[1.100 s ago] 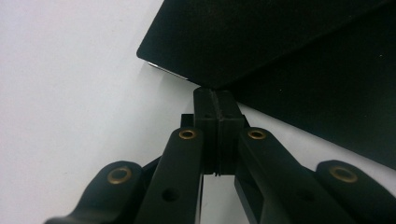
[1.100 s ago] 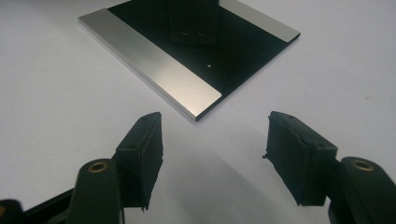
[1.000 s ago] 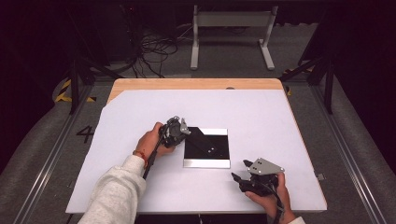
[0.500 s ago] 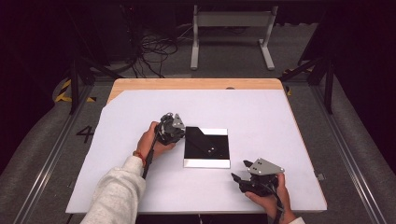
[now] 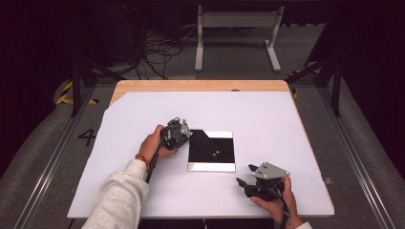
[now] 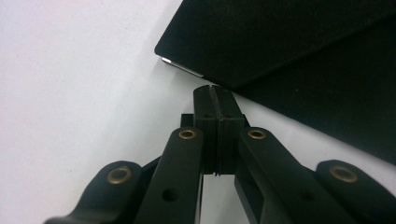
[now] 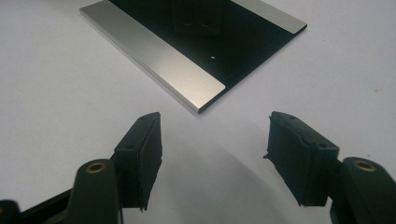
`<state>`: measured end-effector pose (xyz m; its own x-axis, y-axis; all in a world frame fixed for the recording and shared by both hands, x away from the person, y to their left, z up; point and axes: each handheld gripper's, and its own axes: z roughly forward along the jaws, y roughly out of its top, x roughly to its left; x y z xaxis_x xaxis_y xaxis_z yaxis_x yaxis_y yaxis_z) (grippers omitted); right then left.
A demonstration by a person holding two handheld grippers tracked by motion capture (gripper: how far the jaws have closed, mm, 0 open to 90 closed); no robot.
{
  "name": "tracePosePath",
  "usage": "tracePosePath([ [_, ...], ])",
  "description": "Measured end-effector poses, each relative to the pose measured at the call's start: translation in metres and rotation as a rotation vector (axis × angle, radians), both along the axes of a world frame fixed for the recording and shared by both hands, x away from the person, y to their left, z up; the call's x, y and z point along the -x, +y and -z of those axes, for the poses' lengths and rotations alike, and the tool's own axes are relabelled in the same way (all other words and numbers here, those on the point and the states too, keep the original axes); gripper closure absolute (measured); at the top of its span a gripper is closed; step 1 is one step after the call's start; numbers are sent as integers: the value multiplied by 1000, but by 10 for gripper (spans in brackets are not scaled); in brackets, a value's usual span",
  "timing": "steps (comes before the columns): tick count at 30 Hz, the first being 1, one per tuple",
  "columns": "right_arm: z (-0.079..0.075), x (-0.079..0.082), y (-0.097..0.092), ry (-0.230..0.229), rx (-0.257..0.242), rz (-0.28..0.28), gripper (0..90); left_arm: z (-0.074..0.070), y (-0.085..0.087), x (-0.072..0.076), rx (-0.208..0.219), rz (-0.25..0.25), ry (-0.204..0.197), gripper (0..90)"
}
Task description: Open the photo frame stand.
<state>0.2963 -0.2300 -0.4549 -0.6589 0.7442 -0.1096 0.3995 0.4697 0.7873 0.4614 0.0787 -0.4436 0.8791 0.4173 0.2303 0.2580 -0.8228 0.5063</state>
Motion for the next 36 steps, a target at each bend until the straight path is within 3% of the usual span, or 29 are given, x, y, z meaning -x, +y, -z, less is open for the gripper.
tracePosePath([
  [9,1,-1,1,5,9,-6,358,-2,2,0,-16,31,24,900],
  [13,2,-1,2,15,17,-8,357,-6,-10,2,-115,36,8,900],
  [16,2,0,3,15,22,-16,354,-6,-13,2,-135,38,-1,900],
  [18,2,-1,4,15,22,-16,353,-5,-12,1,-108,28,5,900],
  [24,2,-1,3,13,18,-12,351,1,0,-5,58,-4,31,893],
  [29,2,-1,1,13,14,-12,350,4,2,-6,153,-27,1,878],
  [36,2,-3,1,14,11,-7,347,6,4,-5,195,-23,-13,881],
])
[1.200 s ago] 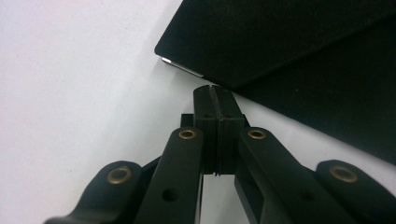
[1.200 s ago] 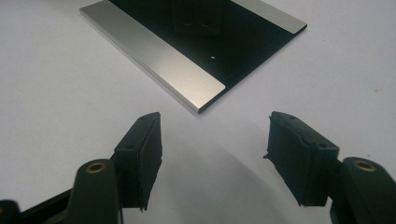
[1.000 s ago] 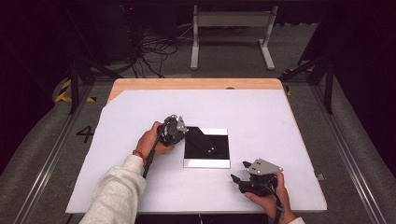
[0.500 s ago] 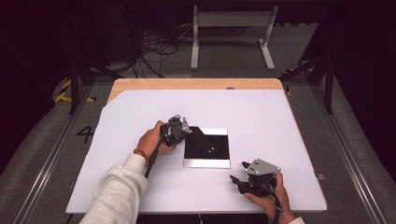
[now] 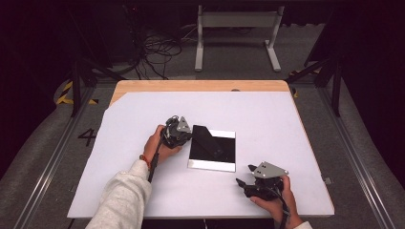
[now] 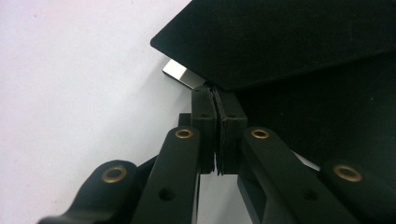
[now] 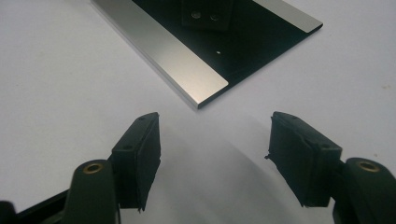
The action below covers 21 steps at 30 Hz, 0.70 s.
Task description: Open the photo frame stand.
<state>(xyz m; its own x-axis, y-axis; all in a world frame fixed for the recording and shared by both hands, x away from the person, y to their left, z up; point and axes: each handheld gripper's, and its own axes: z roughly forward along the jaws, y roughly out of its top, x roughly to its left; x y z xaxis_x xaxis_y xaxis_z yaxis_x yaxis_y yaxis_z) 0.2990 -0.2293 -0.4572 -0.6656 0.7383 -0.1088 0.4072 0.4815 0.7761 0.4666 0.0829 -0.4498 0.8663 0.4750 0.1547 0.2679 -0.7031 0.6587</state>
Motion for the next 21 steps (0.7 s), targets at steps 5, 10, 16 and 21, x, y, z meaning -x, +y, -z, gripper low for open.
tracePosePath([
  [5,1,-3,-4,-1,-4,10,346,-3,3,1,45,16,-18,881],
  [10,-2,-9,-10,-2,-29,32,341,-7,-2,5,71,78,-27,853],
  [16,-3,-11,-11,-7,-30,37,341,-13,-9,12,72,121,-59,863],
  [21,-4,-10,-10,-8,-22,29,340,-20,-15,22,75,145,-79,895],
])
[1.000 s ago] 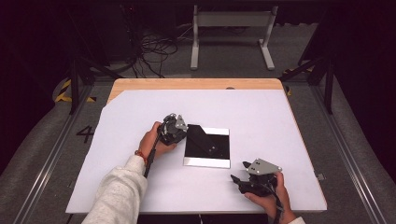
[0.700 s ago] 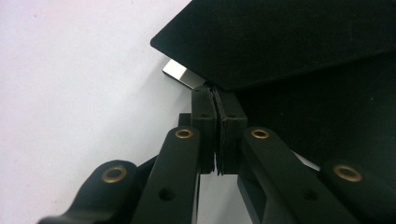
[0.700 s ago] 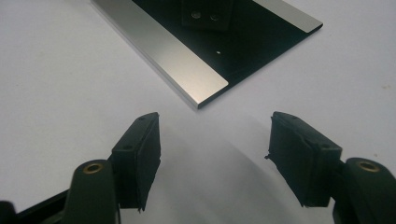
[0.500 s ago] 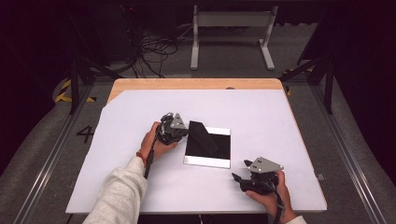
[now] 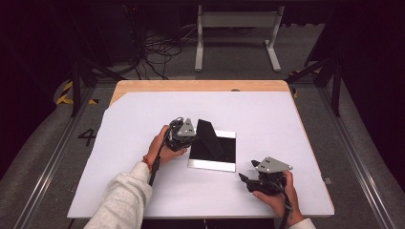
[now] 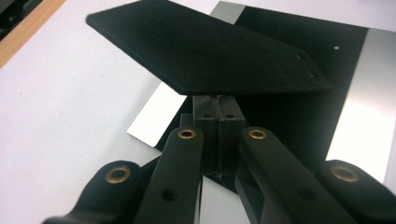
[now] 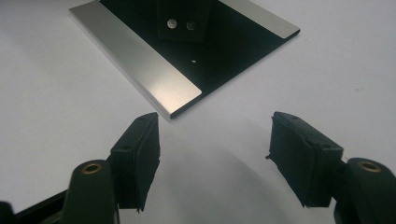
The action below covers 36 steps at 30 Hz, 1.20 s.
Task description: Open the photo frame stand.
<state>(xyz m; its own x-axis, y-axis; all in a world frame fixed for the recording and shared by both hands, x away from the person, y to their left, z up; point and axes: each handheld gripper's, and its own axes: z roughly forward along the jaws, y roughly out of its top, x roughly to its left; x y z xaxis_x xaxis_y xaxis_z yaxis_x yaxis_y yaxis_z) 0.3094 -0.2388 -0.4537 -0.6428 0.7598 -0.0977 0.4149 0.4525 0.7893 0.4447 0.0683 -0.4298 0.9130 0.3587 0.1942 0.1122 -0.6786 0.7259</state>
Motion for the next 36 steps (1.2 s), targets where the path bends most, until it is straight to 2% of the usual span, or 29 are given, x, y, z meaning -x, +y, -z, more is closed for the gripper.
tracePosePath([
  [7,-1,1,-3,0,-2,2,339,-4,-10,8,-30,51,-7,898],
  [11,-3,0,-7,2,-26,17,339,-3,-13,12,-53,51,-11,895],
  [14,-2,2,-6,1,-9,1,340,-1,-11,15,-34,31,7,886],
  [17,-2,1,-5,-1,-8,-3,340,-2,-11,16,-34,28,-2,883],
  [21,-3,1,-7,6,-24,-4,341,0,-7,15,-4,7,3,863],
  [27,-4,-1,-6,12,-29,-15,340,0,-3,17,-3,-5,9,835],
  [33,-6,-3,-7,7,-38,-20,341,0,9,27,-18,-25,6,820],
  [36,-7,-5,-5,7,-37,-21,341,-1,24,39,-10,-35,8,810],
])
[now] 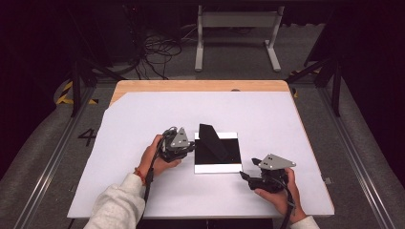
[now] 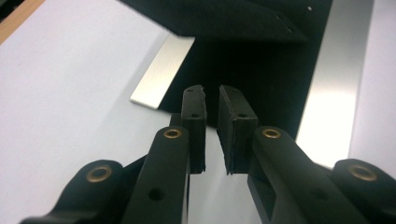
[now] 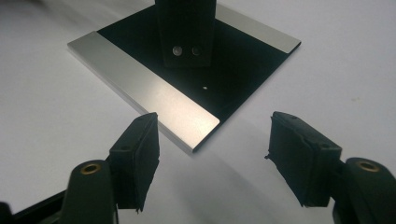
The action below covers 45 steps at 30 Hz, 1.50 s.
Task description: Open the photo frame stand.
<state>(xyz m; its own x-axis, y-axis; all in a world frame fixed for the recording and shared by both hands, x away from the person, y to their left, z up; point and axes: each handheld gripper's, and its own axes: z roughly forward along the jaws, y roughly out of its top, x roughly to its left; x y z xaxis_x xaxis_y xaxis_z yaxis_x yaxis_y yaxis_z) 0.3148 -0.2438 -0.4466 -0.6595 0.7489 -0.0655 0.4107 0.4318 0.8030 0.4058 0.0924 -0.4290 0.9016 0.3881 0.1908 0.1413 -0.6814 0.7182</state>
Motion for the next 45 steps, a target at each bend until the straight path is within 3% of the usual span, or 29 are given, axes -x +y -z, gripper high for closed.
tracePosePath([
  [10,-7,-4,13,-28,21,-27,341,-7,43,30,45,-50,-9,755],
  [16,-8,-12,16,-29,23,-30,347,-2,58,52,19,-53,-14,697],
  [22,-10,-17,20,-25,19,-38,356,5,73,72,26,-51,-15,647],
  [27,-10,-22,28,-21,27,-62,355,8,86,88,64,-90,-36,520],
  [31,-12,-27,36,-2,34,-85,353,10,93,92,69,-131,-58,389],
  [34,-13,-28,40,-6,42,-95,350,10,97,94,101,-144,-43,294],
  [36,-15,-30,43,-10,45,-99,347,11,101,96,109,-153,-44,281],
  [38,-16,-33,44,-7,48,-96,346,13,104,98,123,-162,-21,257],
  [40,-16,-35,45,-2,47,-100,345,16,106,100,100,-163,-25,249],
  [45,-14,-40,48,8,57,-107,344,20,108,103,88,-162,-11,235],
])
